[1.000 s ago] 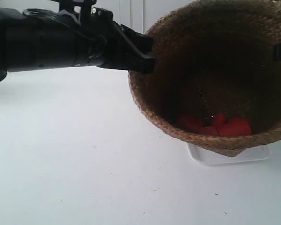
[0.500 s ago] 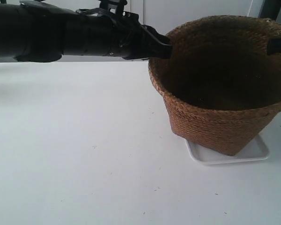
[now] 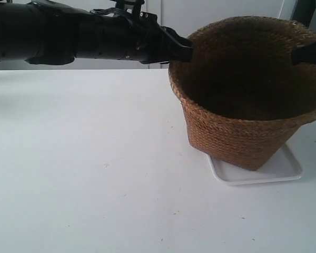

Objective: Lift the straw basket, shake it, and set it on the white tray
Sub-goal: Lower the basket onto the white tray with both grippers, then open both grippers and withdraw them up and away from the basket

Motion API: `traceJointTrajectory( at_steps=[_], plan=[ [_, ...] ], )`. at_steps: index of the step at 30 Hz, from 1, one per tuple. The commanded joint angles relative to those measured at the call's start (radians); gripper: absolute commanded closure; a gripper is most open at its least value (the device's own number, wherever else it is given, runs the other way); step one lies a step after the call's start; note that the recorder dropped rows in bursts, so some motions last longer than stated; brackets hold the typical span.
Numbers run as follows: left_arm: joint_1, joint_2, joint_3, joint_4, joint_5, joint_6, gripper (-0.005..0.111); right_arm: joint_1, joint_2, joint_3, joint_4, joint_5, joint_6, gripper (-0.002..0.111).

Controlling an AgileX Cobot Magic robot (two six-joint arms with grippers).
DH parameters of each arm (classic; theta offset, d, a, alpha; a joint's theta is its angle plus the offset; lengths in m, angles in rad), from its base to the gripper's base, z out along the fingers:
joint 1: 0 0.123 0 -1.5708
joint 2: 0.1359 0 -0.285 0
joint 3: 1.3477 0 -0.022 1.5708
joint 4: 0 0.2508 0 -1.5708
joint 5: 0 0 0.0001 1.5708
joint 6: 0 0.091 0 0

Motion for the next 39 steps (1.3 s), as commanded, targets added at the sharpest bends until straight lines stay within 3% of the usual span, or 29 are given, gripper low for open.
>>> traceJointTrajectory(
  at_steps=[1, 5, 7, 10, 23, 28, 32, 36, 39],
  plan=[
    [0.012, -0.012, -0.009, 0.006, 0.022, 0.009, 0.079, -0.012, 0.004, 0.002, -0.020, 0.010, -0.026, 0.049],
    [0.012, -0.012, -0.009, 0.006, 0.027, -0.025, 0.047, -0.012, 0.004, 0.002, -0.010, 0.014, -0.026, 0.030],
    [0.012, -0.012, -0.009, 0.006, 0.029, -0.042, 0.035, -0.012, 0.004, 0.002, 0.004, 0.016, -0.026, 0.029],
    [0.012, -0.012, -0.009, 0.010, 0.027, -0.040, 0.029, -0.012, 0.003, 0.002, -0.002, -0.026, -0.026, 0.029],
    [0.012, -0.020, -0.015, 0.015, -0.152, 0.036, 0.026, -0.012, -0.091, 0.002, 0.001, -0.245, 0.000, 0.030],
    [0.012, -0.086, -0.015, 0.035, -0.250, 0.082, 0.026, -0.012, -0.152, 0.002, -0.006, -0.309, 0.012, 0.040],
    [0.012, -0.152, -0.008, 0.046, -0.250, 0.081, 0.026, -0.012, -0.211, 0.002, -0.030, -0.333, 0.050, 0.046],
    [0.012, -0.231, 0.056, 0.067, -0.277, 0.081, 0.026, -0.012, -0.273, 0.013, -0.081, -0.315, 0.100, 0.048],
    [0.012, -0.300, 0.144, 0.067, -0.381, 0.068, 0.026, -0.012, -0.355, 0.051, -0.182, -0.315, 0.214, 0.048]
  ],
)
